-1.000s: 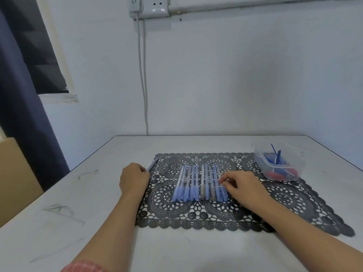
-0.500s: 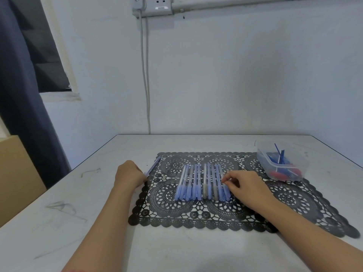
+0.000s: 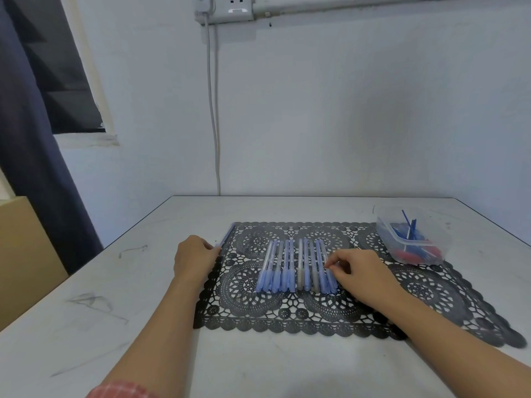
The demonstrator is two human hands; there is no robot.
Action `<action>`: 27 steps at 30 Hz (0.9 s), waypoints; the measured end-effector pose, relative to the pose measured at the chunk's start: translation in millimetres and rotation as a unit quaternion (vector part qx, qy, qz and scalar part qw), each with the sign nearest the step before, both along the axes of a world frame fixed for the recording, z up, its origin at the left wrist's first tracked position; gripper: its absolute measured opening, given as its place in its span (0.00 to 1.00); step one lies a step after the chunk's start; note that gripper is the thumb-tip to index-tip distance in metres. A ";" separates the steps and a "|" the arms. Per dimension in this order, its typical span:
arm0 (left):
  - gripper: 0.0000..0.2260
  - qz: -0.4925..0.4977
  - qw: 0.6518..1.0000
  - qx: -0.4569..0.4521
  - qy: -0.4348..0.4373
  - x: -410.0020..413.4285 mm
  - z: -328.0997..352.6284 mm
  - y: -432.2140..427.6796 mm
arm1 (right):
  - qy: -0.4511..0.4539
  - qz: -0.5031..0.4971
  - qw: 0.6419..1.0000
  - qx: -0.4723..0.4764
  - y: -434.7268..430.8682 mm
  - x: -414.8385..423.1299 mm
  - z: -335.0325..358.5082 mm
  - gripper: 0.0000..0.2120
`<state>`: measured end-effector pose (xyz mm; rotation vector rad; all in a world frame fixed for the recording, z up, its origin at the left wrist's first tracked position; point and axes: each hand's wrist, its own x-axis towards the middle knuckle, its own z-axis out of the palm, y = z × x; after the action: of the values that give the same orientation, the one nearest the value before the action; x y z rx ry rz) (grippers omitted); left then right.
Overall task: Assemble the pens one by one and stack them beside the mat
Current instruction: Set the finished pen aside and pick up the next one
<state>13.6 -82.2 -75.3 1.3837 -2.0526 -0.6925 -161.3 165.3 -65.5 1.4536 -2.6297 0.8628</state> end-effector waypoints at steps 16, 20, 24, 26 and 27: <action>0.10 0.021 0.999 0.010 0.023 0.9 -3.8 -0.6 | -0.004 0.002 1.000 -0.005 1.2 0.2 -0.8 0.08; 0.11 0.029 0.999 0.013 0.022 0.9 -2.8 1.2 | 0.002 -0.004 1.000 0.001 0.3 0.7 -0.8 0.07; 0.10 0.025 1.000 0.012 0.014 0.7 -2.3 1.9 | 0.002 -0.009 1.000 -0.004 -0.5 1.2 -0.9 0.05; 0.11 0.024 0.999 0.010 0.020 0.5 -3.1 1.4 | 0.001 -0.013 1.000 -0.007 -0.9 0.7 -0.8 0.05; 0.11 0.020 0.999 0.010 0.025 0.2 -3.2 1.5 | 0.002 -0.016 1.000 -0.006 -1.1 0.4 -0.9 0.04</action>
<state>13.8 -80.7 -78.5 1.4003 -1.9780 -0.7245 -160.9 164.2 -66.3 1.4049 -2.6327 0.8715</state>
